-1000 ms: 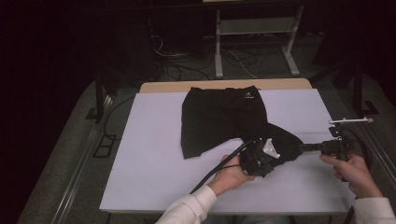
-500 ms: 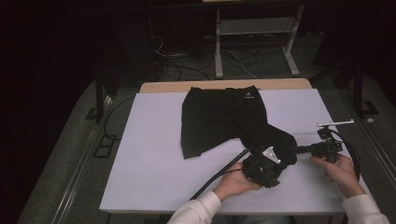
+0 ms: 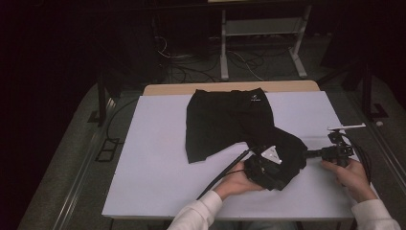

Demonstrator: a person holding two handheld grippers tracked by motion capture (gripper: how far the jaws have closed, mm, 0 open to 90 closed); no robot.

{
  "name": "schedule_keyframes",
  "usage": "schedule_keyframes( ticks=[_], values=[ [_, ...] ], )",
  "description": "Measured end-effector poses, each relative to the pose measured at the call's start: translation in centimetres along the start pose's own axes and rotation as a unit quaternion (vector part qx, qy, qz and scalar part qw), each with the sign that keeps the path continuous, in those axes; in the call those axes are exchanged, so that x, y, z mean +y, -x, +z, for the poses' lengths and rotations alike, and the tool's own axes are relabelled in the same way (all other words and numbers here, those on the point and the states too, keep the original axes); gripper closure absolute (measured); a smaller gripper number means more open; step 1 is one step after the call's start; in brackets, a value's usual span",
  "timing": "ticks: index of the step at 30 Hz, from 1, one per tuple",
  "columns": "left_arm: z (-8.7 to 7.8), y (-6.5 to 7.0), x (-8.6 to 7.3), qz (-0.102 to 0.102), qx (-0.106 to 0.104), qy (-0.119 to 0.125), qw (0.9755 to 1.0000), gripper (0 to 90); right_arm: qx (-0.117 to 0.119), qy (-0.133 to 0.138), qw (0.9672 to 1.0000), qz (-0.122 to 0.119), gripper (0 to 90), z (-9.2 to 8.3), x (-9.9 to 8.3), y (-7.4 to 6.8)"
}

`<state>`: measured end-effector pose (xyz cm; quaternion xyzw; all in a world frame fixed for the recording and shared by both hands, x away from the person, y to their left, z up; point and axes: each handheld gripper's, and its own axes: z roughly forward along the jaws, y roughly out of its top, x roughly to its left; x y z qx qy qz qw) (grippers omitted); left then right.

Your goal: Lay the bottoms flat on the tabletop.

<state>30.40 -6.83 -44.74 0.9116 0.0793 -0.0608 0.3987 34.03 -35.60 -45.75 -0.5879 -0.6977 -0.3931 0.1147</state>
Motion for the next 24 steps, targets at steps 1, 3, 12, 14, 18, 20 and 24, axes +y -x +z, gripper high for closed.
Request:
schedule_keyframes(
  ticks=[1, 3, 12, 14, 18, 20, 24],
  values=[
    [0.2, 0.0, 0.0, 0.002, 0.001, -0.002, 1.0, 45.6, -0.001, -0.001, 1.0, 0.0, 85.7, 0.0, 0.0, 0.0],
    [0.6, 0.0, -0.1, 0.003, 0.002, 0.004, 1.0, 45.6, -0.002, -0.001, 1.0, 0.002, 85.7, 0.1, 0.0, 0.0],
    [1.7, -0.3, 0.2, 0.001, 0.015, 0.001, 0.9999, 63.7, -0.003, -0.008, 1.0, 0.001, 84.4, 0.4, 0.0, -0.2],
    [1.9, -0.5, 0.3, -0.006, 0.015, 0.001, 0.9999, 71.7, -0.004, -0.008, 1.0, 0.003, 82.2, 0.5, 0.0, -0.2],
    [2.0, -0.6, 0.5, -0.017, 0.021, -0.005, 0.9996, 84.4, -0.012, -0.004, 0.9999, 0.002, 71.1, 0.5, 0.1, -0.1],
    [2.0, -0.7, 0.4, -0.03, 0.02, -0.002, 0.9993, 85.5, -0.022, 0.007, 0.9997, -0.003, 64.4, 0.2, 0.0, -0.1],
    [2.0, -0.9, 0.4, -0.045, 0.024, 0.001, 0.9987, 85.8, -0.017, 0.024, 0.9995, -0.009, 57.2, -0.5, -0.5, -0.1]
  ],
)
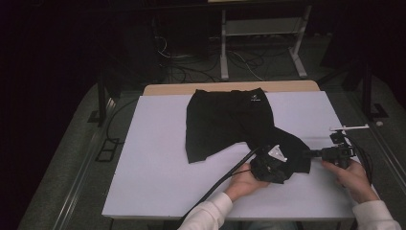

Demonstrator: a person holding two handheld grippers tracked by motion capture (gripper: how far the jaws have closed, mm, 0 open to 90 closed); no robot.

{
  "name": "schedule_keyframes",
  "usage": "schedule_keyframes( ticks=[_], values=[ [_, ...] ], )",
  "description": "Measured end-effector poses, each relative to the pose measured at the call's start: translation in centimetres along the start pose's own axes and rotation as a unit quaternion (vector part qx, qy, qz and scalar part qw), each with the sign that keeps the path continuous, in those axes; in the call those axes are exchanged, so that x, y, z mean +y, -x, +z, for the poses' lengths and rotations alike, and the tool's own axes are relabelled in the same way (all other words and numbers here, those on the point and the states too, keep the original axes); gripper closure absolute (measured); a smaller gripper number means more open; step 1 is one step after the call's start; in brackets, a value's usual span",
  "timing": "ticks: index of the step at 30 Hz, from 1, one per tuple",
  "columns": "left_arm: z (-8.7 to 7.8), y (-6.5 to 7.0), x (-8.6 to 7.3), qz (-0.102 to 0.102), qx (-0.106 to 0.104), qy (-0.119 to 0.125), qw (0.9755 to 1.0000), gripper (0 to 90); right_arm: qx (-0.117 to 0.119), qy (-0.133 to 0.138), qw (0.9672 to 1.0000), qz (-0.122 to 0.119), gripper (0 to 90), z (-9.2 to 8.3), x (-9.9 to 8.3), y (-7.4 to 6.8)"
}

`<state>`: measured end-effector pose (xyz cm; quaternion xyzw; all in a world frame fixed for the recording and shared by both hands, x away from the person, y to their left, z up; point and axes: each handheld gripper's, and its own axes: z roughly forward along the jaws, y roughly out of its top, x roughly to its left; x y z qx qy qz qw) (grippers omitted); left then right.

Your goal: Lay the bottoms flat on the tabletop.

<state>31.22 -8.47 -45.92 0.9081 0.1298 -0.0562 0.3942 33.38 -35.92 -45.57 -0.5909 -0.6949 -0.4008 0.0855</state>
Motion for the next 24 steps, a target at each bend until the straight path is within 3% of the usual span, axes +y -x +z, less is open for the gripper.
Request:
schedule_keyframes(
  ticks=[9, 13, 16, 17, 24],
  values=[
    [0.1, -0.1, -0.1, -0.01, -0.002, 0.006, 0.9999, 85.9, 0.021, -0.001, 0.9996, 0.019, 58.3, -0.8, -1.6, 0.8],
    [0.1, -0.1, -0.1, -0.015, -0.003, 0.009, 0.9998, 85.9, 0.025, -0.008, 0.9995, 0.018, 70.5, -0.9, -2.3, 0.8],
    [0.1, 0.0, 0.0, -0.011, 0.0, 0.006, 0.9999, 86.2, 0.028, -0.033, 0.9989, 0.017, 87.3, -0.5, -2.4, 0.7],
    [0.0, 0.1, 0.0, -0.011, 0.001, 0.003, 0.9999, 86.3, 0.031, -0.038, 0.9986, 0.018, 87.6, -0.4, -2.4, 0.7],
    [-1.8, 1.9, 0.1, 0.029, 0.013, -0.022, 0.9993, 86.6, 0.058, -0.04, 0.9975, 0.003, 88.3, -1.5, -2.5, -0.5]
  ],
)
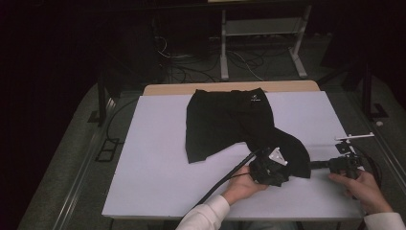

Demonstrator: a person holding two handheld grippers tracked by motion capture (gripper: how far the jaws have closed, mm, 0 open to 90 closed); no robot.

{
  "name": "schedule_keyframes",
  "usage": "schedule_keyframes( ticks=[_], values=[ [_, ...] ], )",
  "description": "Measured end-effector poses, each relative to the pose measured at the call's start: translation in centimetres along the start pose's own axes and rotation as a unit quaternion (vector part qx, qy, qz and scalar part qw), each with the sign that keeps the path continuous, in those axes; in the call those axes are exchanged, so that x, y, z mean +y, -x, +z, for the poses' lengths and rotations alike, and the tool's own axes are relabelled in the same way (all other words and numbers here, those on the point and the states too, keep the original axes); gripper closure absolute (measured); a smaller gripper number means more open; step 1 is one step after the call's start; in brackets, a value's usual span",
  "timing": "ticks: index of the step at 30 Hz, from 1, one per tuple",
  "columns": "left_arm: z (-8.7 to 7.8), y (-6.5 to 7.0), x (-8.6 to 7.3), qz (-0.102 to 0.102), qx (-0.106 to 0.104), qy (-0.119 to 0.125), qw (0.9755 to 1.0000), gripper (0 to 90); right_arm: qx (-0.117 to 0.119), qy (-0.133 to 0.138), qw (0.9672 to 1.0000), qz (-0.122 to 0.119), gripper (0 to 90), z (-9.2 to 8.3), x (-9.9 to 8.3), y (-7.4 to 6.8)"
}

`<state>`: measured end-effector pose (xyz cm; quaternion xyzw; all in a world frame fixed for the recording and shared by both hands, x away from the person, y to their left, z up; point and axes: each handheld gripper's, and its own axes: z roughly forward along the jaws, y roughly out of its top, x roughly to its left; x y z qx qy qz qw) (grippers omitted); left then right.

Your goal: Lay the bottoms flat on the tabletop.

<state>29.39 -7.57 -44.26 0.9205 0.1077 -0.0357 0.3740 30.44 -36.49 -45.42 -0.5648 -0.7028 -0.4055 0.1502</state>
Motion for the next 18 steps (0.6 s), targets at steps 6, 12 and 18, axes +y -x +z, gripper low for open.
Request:
schedule_keyframes(
  ticks=[6, 12, 18],
  values=[
    [-2.0, 1.5, -0.4, 0.03, 0.017, -0.013, 0.9993, 86.5, 0.011, -0.02, 0.9998, 0.001, 88.4, -0.3, -1.0, -0.8],
    [-3.1, 3.1, -1.5, 0.06, 0.029, -0.044, 0.9968, 86.6, 0.021, -0.041, 0.9988, -0.015, 88.5, -0.4, -2.0, -1.9],
    [-3.5, 4.2, -2.4, 0.077, 0.026, -0.059, 0.995, 86.8, 0.029, -0.064, 0.9972, -0.026, 88.5, -0.1, -3.1, -2.7]
  ],
)
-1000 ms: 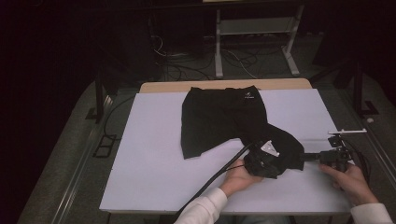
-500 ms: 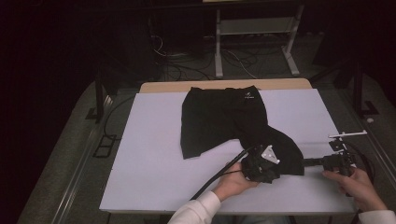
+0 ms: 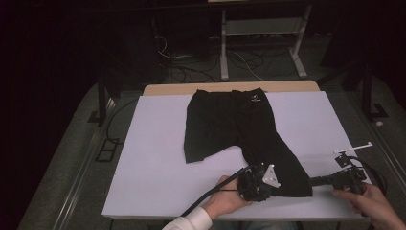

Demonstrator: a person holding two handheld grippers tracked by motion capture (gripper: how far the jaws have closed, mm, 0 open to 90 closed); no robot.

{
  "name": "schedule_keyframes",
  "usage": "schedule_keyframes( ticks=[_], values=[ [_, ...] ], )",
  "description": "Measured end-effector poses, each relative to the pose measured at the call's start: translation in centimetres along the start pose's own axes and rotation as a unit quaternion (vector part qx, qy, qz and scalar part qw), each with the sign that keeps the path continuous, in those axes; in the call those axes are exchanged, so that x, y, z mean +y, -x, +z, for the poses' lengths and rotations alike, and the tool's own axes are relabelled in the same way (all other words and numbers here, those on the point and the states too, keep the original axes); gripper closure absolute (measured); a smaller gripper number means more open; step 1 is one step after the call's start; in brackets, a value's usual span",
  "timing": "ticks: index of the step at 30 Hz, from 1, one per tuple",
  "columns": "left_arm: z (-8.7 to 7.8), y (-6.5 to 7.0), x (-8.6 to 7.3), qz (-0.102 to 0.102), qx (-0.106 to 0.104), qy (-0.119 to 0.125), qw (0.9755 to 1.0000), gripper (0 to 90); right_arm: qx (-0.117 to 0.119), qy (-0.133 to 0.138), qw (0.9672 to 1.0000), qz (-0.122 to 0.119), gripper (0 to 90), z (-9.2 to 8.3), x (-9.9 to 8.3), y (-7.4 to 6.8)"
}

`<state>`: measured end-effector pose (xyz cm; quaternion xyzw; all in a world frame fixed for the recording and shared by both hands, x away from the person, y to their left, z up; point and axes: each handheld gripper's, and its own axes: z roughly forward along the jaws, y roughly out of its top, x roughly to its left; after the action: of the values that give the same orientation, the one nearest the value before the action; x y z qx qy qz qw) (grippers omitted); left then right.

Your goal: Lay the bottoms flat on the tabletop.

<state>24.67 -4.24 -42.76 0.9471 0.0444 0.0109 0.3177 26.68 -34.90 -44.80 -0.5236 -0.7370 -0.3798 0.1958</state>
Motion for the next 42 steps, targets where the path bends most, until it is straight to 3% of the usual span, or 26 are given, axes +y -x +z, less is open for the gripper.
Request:
schedule_keyframes(
  ticks=[12, 27, 39, 42],
  values=[
    [-0.2, 1.2, -0.4, 0.01, -0.006, -0.015, 0.9998, 86.9, 0.0, -0.031, 0.9995, -0.009, 88.5, 0.1, -1.1, -0.5],
    [0.0, 2.5, -0.7, 0.019, -0.014, -0.02, 0.9995, 86.7, -0.004, -0.042, 0.9989, -0.019, 88.5, 0.0, -2.2, -1.0],
    [0.5, 2.3, -1.0, 0.005, -0.025, -0.017, 0.9995, 85.1, -0.009, -0.043, 0.999, -0.013, 87.6, 0.1, -2.4, -0.9],
    [0.3, 2.2, -1.1, -0.001, -0.027, -0.012, 0.9996, 80.0, -0.029, -0.037, 0.9986, -0.024, 78.6, 0.1, -2.4, -1.0]
  ],
)
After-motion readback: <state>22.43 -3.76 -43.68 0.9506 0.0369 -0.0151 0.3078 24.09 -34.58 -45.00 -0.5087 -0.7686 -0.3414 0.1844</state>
